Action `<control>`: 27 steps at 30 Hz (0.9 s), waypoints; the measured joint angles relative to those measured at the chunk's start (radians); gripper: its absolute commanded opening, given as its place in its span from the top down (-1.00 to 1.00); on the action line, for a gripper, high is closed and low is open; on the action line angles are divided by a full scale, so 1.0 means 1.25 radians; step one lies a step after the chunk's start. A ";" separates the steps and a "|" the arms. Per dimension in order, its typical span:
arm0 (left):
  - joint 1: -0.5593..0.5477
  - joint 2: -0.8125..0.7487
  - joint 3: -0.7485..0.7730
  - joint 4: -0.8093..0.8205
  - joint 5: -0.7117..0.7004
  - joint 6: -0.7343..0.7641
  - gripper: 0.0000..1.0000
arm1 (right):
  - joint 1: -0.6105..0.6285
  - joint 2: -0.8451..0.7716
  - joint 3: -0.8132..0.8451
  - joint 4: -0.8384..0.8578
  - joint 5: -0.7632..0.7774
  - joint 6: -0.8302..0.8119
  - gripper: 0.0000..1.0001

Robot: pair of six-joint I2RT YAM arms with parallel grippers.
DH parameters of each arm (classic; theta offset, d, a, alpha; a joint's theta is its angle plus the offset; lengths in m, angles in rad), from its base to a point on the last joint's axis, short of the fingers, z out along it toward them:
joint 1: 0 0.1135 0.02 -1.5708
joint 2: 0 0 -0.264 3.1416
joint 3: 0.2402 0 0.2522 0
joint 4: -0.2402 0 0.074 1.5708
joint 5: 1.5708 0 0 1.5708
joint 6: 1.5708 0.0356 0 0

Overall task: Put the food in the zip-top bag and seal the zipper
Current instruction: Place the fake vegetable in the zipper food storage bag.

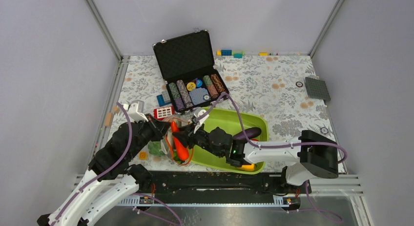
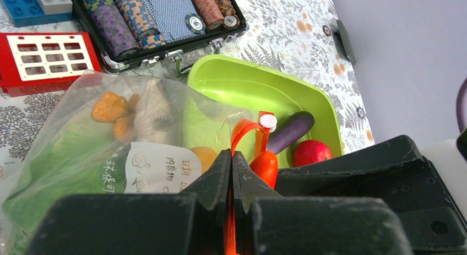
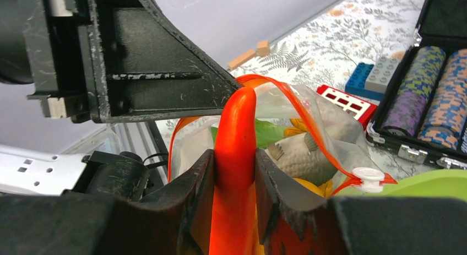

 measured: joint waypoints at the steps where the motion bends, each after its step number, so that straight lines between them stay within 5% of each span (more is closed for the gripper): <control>1: 0.000 0.000 0.000 -0.001 -0.003 0.000 1.00 | 0.001 0.000 0.011 -0.023 0.007 0.005 1.00; 27: -0.002 -0.004 0.000 0.003 0.098 0.014 1.00 | -0.018 0.094 0.384 -0.779 0.296 0.308 0.91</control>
